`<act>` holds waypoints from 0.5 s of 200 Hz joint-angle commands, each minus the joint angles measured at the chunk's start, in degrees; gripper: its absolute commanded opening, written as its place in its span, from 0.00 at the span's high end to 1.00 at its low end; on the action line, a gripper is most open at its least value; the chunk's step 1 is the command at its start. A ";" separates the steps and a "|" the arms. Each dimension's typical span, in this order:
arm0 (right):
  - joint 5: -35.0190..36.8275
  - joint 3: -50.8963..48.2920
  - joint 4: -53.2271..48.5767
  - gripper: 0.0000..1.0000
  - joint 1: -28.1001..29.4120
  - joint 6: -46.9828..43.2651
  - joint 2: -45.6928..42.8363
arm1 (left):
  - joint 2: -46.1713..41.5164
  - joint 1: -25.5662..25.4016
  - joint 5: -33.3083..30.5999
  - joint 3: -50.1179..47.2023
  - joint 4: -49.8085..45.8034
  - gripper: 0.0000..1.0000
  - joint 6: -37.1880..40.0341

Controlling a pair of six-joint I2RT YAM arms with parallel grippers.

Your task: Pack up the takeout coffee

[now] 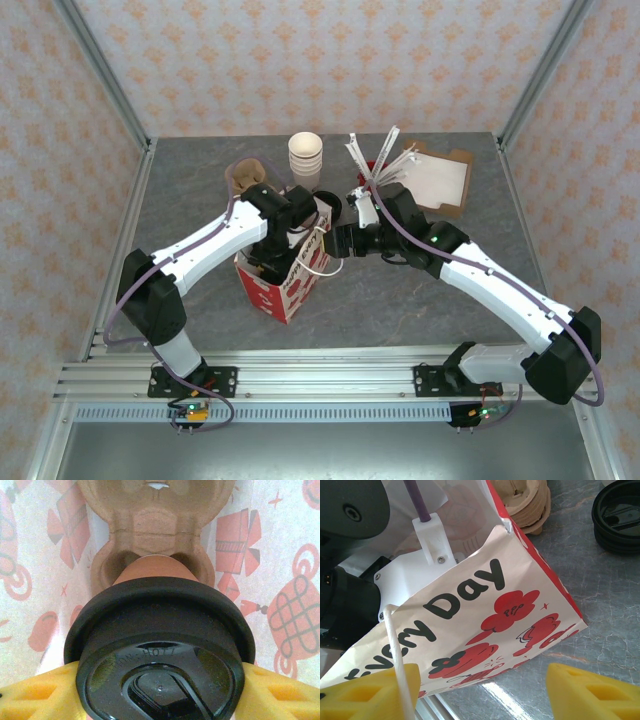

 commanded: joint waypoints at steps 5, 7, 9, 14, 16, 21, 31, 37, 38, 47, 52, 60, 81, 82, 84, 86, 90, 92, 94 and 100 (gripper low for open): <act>1.28 1.34 -0.16 0.32 0.38 -0.44 0.18 | 0.08 -0.06 -2.58 0.93 -1.55 0.60 0.90; 1.28 1.34 -0.20 0.32 0.38 -0.46 0.20 | 0.05 -0.06 -2.52 0.93 -1.58 0.60 0.91; 1.24 1.34 -0.15 0.32 0.40 -0.41 0.21 | 0.08 -0.06 -2.55 0.93 -1.56 0.60 0.94; 1.28 1.33 -0.14 0.32 0.38 -0.41 0.21 | 0.08 -0.06 -2.52 0.89 -1.55 0.60 0.90; 1.28 1.34 -0.18 0.32 0.38 -0.40 0.21 | 0.14 -0.06 -2.51 0.92 -1.56 0.60 0.91; 1.28 1.34 -0.13 0.32 0.42 -0.32 0.21 | 0.20 -0.06 -2.54 0.93 -1.50 0.60 0.92; 1.25 1.34 -0.14 0.32 0.38 -0.33 0.38 | 0.19 -0.06 -2.54 0.92 -1.57 0.60 0.94; 1.23 1.36 -0.14 0.32 0.45 -0.36 0.33 | 0.19 -0.06 -2.55 0.91 -1.53 0.59 0.96; 1.21 1.39 -0.14 0.32 0.46 -0.38 0.31 | 0.20 -0.06 -2.56 0.92 -1.56 0.59 0.99; 1.20 1.30 -0.13 0.32 0.38 -0.43 0.14 | 0.16 -0.06 -2.54 0.93 -1.63 0.60 1.03; 1.28 1.34 -0.20 0.32 0.38 -0.47 0.21 | 0.14 -0.06 -2.56 0.91 -1.67 0.60 1.03; 1.32 1.30 -0.24 0.32 0.38 -0.41 0.22 | 0.19 -0.03 -2.56 0.93 -1.67 0.60 1.03; 1.28 1.25 -0.21 0.32 0.45 -0.40 0.23 | 0.26 -0.05 -2.50 0.84 -1.55 0.60 1.12; 1.24 1.25 -0.21 0.32 0.41 -0.40 0.22 | 0.28 -0.05 -2.53 0.84 -1.53 0.60 1.12; 1.25 1.23 -0.20 0.32 0.39 -0.40 0.21 | 0.30 -0.10 -2.51 0.84 -1.55 0.60 1.12; 1.21 1.25 -0.21 0.32 0.38 -0.45 0.21 | 0.32 -0.07 -2.48 0.78 -1.51 0.60 1.12; 1.28 1.25 -0.21 0.32 0.38 -0.43 0.22 | 0.31 -0.08 -2.47 0.76 -1.44 0.60 1.13; 1.24 1.25 -0.17 0.32 0.38 -0.45 0.17 | 0.35 -0.06 -2.45 0.71 -1.42 0.60 1.08; 1.25 1.25 -0.14 0.32 0.38 -0.41 0.18 | 0.38 -0.06 -2.47 0.68 -1.41 0.60 1.11; 1.27 1.25 -0.14 0.32 0.38 -0.40 0.21 | 0.53 -0.06 -2.41 0.67 -1.41 0.60 1.21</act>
